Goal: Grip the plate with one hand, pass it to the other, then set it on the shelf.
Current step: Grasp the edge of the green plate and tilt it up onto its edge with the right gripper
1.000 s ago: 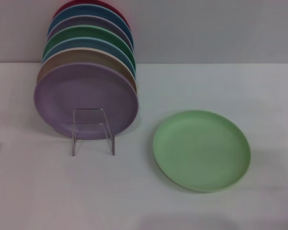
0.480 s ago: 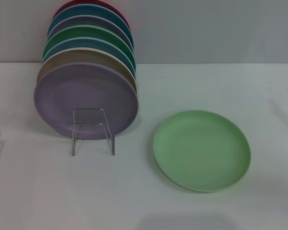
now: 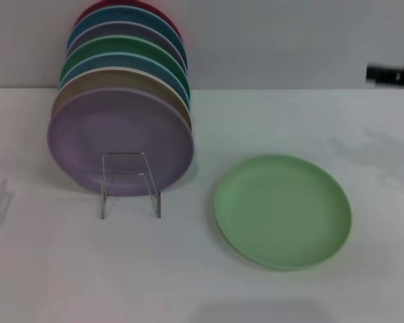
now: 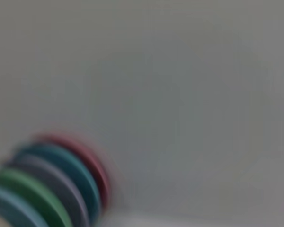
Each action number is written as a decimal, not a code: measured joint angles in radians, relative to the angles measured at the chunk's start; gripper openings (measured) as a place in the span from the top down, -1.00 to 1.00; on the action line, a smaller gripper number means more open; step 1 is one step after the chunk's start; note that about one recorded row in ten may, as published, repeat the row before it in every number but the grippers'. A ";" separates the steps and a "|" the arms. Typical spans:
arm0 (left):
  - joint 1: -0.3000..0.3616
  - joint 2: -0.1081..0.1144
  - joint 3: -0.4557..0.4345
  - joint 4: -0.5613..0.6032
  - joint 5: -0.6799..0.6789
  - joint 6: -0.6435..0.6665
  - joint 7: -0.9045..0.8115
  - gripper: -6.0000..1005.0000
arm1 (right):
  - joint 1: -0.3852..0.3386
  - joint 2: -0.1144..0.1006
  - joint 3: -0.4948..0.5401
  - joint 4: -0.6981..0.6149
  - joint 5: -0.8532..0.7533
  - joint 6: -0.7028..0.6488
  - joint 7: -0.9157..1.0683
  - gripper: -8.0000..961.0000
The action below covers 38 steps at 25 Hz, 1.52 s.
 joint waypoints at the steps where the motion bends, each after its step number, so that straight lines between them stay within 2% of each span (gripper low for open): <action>1: 0.000 0.000 0.000 0.000 0.000 -0.002 0.000 -0.58 | 0.028 0.000 -0.007 0.023 -0.099 0.048 0.056 -0.71; 3: -0.003 0.000 0.000 -0.002 0.000 -0.005 0.002 -0.57 | 0.086 0.000 -0.026 0.049 -0.273 0.157 0.128 -0.71; 6: -0.005 0.000 0.000 -0.003 0.000 -0.006 0.002 -0.57 | 0.141 0.002 -0.047 0.058 -0.406 0.254 0.159 -0.70; 12: -0.005 0.000 0.000 -0.003 0.002 -0.003 0.002 -0.56 | 0.185 0.000 -0.077 0.021 -0.461 0.317 0.172 -0.68; 16: -0.007 0.000 0.000 -0.003 0.006 -0.004 0.003 -0.56 | 0.239 0.002 -0.083 -0.104 -0.480 0.309 0.170 -0.67; 21: -0.012 0.000 0.000 -0.003 0.008 -0.006 0.002 -0.55 | 0.275 0.003 -0.106 -0.189 -0.499 0.291 0.169 -0.66; 28: -0.021 0.000 0.000 -0.001 0.007 -0.010 0.001 -0.54 | 0.309 0.005 -0.160 -0.262 -0.572 0.253 0.185 -0.64; 38: -0.020 0.000 0.000 0.006 0.007 -0.012 -0.003 -0.53 | 0.342 0.005 -0.164 -0.405 -0.567 0.173 0.182 -0.61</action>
